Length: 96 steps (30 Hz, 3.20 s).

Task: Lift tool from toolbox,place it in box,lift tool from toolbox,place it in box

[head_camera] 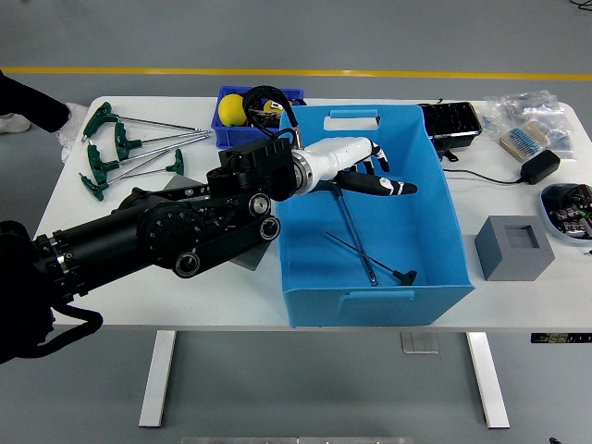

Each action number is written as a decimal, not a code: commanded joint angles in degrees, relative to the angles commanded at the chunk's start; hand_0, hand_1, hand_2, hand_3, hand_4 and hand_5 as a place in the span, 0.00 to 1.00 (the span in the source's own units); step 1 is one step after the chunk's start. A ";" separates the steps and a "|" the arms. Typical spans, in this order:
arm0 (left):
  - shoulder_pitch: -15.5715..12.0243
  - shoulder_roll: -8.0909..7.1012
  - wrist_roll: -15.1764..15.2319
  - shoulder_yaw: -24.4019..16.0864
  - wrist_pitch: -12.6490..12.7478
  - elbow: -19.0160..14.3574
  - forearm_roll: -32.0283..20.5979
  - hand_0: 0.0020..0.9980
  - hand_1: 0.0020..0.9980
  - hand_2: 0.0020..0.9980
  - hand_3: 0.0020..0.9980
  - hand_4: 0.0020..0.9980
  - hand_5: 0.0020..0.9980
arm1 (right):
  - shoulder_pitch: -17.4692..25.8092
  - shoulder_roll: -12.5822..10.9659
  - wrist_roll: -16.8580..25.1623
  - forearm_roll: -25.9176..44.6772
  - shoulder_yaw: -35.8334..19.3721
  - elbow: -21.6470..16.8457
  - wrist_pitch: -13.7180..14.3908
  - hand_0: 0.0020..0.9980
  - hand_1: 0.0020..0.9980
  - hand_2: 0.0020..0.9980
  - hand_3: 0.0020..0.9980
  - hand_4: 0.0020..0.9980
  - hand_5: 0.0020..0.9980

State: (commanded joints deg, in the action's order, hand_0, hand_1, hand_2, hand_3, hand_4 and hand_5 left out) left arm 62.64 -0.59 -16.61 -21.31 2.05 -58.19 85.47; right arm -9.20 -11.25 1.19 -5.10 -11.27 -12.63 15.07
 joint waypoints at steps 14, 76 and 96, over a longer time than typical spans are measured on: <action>-13.92 -8.06 12.62 -18.06 20.37 -12.17 26.57 0.95 0.94 0.93 0.77 0.96 0.94 | 1.29 0.78 0.39 1.77 0.85 0.19 -0.02 0.67 0.62 0.70 0.57 0.83 0.74; -55.27 -6.34 21.35 -68.58 -0.97 -17.73 -34.52 0.93 0.90 0.95 0.83 1.00 1.00 | 1.72 1.20 2.04 6.55 3.53 0.46 -0.13 0.66 0.62 0.70 0.57 0.83 0.74; -54.38 -5.18 21.53 -69.04 -1.03 -18.72 -32.36 0.90 0.89 0.95 0.84 1.00 1.00 | 1.07 0.83 2.90 8.84 4.73 0.71 -0.25 0.66 0.62 0.70 0.57 0.83 0.73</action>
State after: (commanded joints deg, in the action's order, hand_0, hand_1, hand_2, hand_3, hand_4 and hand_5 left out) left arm 8.25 -5.77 4.92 -90.34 1.03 -76.91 53.11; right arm -8.13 -10.42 4.09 3.75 -6.54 -11.93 14.82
